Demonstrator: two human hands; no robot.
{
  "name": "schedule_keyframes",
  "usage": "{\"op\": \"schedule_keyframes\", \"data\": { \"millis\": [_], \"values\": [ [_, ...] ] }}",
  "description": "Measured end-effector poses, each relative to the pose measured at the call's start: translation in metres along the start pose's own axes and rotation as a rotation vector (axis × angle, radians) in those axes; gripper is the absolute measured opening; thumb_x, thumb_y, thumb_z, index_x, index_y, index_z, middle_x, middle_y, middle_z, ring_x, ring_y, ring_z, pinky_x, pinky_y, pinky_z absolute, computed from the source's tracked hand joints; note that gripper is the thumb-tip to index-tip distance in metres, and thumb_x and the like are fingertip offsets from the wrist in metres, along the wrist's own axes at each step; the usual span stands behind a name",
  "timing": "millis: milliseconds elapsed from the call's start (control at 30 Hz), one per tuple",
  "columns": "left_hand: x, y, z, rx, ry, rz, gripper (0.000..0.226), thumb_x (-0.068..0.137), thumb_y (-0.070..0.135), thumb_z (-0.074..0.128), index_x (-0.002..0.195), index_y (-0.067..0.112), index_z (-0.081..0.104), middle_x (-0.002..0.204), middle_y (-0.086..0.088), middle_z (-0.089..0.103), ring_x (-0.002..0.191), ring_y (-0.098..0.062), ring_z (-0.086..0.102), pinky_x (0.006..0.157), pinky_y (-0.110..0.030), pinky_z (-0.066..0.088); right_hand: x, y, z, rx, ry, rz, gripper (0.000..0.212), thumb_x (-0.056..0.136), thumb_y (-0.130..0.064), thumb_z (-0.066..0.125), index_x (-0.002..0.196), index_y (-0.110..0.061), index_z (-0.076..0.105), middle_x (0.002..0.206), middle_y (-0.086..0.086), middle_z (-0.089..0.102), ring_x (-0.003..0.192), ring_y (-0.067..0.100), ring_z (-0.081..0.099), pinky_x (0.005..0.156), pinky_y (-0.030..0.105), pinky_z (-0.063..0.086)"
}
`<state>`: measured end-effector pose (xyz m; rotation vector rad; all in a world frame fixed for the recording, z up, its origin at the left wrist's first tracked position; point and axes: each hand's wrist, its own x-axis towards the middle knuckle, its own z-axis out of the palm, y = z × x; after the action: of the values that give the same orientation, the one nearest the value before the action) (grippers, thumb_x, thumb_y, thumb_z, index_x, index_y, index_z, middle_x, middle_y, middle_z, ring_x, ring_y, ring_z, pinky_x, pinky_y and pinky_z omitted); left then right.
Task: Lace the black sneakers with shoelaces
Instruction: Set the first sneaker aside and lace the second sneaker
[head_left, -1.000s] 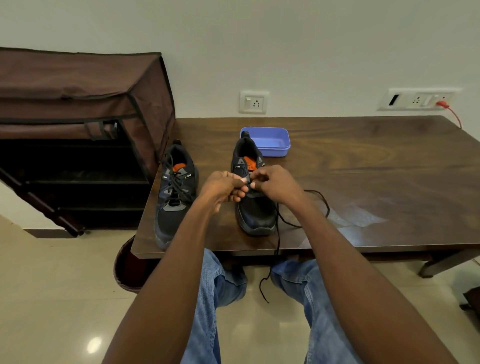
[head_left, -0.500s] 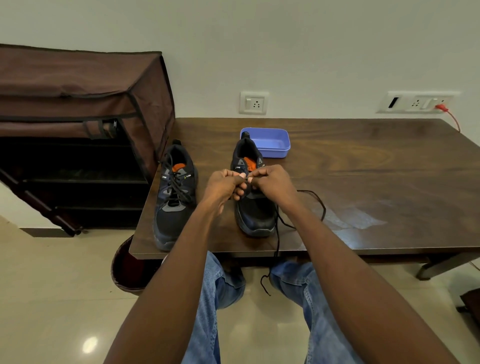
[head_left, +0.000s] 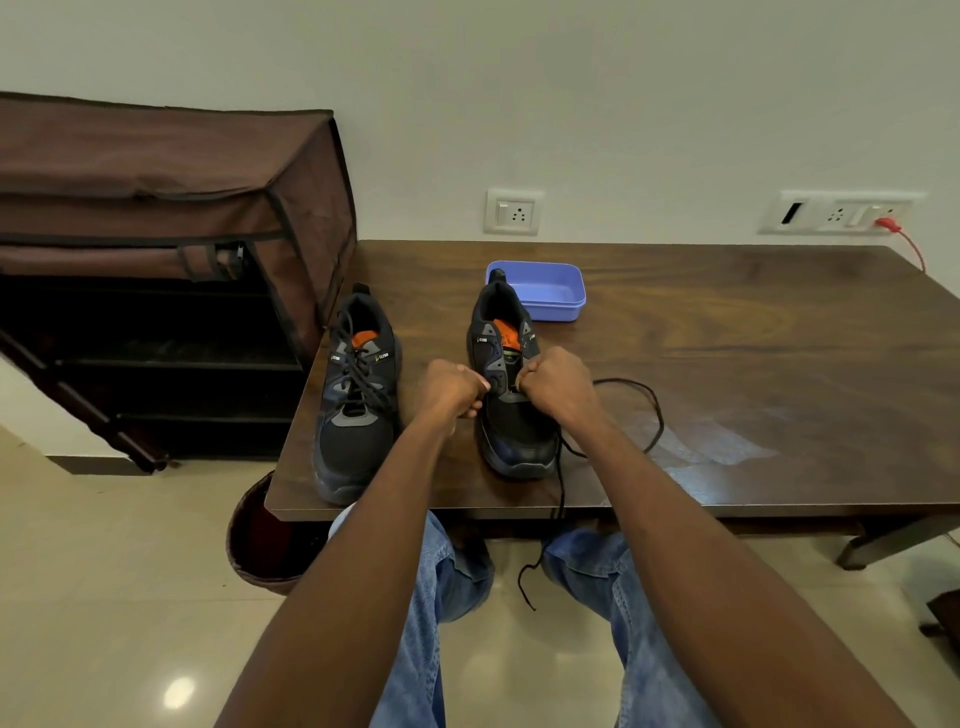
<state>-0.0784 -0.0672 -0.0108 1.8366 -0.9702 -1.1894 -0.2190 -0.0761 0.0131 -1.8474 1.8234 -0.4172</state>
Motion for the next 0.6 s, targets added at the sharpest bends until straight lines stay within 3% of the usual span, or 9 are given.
{"op": "schedule_keyframes", "data": {
  "millis": [133,233,433,600],
  "values": [
    [0.0008,0.0,0.0013,0.006,0.019,-0.008,0.026,0.09,-0.002,0.062,0.066,0.008,0.065,0.066,-0.01,0.063,0.053,-0.017,0.055,0.051,-0.027,0.048,0.0069,0.0047,0.0023,0.225,-0.073,0.109,0.025,0.091,-0.006,0.053,0.095,-0.006,0.077,0.101,0.009,0.074,0.098,0.024,0.067,0.088,0.039,0.054],
    [0.002,0.0007,0.0033,0.012,0.013,-0.01,0.025,0.09,-0.002,0.063,0.066,0.007,0.064,0.066,-0.01,0.062,0.053,-0.017,0.055,0.053,-0.027,0.049,0.0097,0.0064,0.0028,0.303,-0.127,0.164,0.022,0.089,-0.004,0.057,0.091,-0.007,0.078,0.1,0.007,0.075,0.088,0.017,0.065,0.076,0.033,0.051],
    [0.0037,-0.002,0.0061,0.053,0.043,0.016,0.021,0.089,0.003,0.067,0.069,0.01,0.068,0.073,-0.01,0.067,0.059,-0.018,0.06,0.07,-0.033,0.057,0.0079,0.0048,0.0031,0.361,-0.163,0.209,0.014,0.084,-0.005,0.068,0.09,-0.011,0.079,0.098,0.005,0.076,0.1,0.019,0.067,0.093,0.039,0.052],
    [0.0039,-0.001,0.0053,0.032,0.032,0.006,0.018,0.09,0.004,0.069,0.072,0.01,0.068,0.077,-0.011,0.068,0.061,-0.016,0.06,0.065,-0.03,0.056,0.0055,0.0027,-0.002,0.291,-0.235,0.144,0.022,0.094,-0.003,0.057,0.105,-0.005,0.076,0.107,0.003,0.072,0.104,0.02,0.062,0.097,0.036,0.049]
  ]
}}
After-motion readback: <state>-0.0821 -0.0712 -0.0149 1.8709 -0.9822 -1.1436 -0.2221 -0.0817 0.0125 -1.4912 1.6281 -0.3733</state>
